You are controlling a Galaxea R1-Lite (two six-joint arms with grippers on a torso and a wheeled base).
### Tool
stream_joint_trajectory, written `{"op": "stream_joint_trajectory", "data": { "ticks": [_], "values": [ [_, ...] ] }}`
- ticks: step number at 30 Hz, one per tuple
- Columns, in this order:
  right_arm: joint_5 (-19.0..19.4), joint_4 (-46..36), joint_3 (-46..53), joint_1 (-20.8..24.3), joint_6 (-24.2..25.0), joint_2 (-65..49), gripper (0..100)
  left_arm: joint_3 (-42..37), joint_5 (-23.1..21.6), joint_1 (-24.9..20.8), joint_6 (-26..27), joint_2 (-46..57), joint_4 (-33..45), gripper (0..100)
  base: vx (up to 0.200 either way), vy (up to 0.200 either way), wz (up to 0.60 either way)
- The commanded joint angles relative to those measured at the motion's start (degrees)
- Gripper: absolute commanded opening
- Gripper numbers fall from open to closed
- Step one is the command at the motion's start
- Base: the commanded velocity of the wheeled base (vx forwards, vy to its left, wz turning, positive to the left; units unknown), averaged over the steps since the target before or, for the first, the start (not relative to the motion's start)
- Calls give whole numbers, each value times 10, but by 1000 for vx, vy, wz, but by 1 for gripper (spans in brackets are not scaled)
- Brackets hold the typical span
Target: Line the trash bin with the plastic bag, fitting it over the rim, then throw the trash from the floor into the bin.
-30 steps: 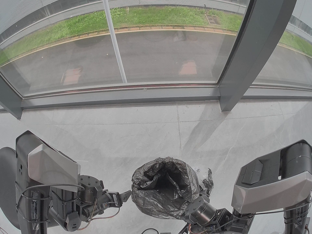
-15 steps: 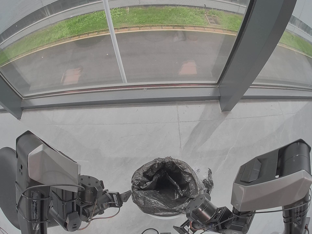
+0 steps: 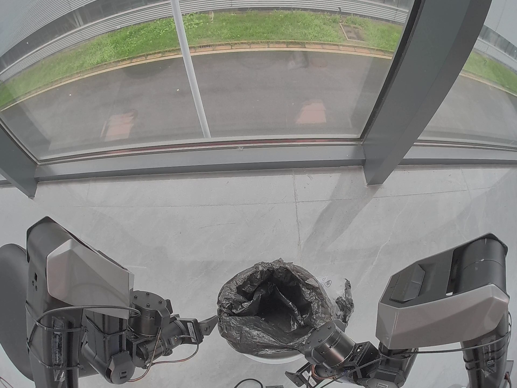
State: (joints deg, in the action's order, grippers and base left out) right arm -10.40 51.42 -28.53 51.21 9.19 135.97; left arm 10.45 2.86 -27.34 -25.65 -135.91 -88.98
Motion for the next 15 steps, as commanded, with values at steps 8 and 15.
{"op": "stream_joint_trajectory", "data": {
  "ticks": [8,15],
  "values": [
    [0,-6,-6,3,-2,1,100,0,0,0,0,0,-1,100,0,0,0],
    [4,-31,7,13,1,-49,100,0,0,0,0,1,-1,100,0,0,0]
  ]
}}
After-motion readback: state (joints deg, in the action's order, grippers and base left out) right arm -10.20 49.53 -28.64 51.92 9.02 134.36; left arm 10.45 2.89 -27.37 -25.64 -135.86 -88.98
